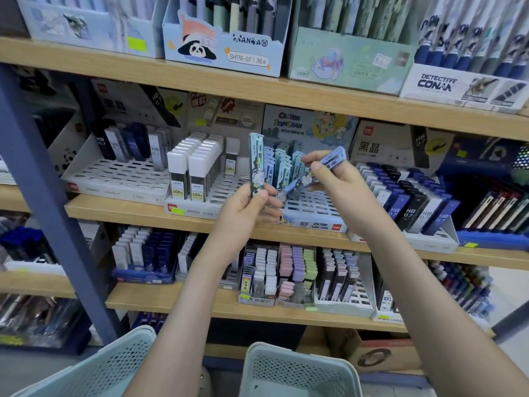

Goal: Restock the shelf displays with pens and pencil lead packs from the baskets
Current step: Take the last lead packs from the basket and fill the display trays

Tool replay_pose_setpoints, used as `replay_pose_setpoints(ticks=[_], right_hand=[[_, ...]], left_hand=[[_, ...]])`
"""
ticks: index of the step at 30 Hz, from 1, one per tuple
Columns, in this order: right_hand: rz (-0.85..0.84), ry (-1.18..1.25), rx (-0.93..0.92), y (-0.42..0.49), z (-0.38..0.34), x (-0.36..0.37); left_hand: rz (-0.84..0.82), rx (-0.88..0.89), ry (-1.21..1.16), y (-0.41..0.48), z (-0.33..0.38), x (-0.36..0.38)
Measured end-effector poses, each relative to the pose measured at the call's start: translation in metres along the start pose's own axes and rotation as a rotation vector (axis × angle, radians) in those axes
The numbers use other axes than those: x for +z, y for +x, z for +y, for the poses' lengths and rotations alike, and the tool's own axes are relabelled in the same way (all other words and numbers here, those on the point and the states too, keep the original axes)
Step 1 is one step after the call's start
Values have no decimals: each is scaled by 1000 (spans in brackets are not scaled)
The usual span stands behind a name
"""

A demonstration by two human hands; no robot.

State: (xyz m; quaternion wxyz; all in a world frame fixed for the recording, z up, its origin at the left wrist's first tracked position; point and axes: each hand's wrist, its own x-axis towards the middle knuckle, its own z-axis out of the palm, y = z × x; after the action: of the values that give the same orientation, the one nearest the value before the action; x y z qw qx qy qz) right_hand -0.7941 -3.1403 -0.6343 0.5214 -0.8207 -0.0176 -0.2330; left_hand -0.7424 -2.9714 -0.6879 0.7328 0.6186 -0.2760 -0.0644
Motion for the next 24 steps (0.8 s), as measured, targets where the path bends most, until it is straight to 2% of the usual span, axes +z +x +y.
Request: replay_pose_setpoints(ticks=[8, 18, 24], right_hand=[[204, -98, -85, 13, 8, 1], [68, -223, -178, 16, 21, 5], [61, -259, -168, 21, 21, 7]], left_hand=[[-17, -20, -27, -1, 1, -5], [-40, -36, -29, -1, 2, -5], [-76, -44, -8, -2, 2, -4]])
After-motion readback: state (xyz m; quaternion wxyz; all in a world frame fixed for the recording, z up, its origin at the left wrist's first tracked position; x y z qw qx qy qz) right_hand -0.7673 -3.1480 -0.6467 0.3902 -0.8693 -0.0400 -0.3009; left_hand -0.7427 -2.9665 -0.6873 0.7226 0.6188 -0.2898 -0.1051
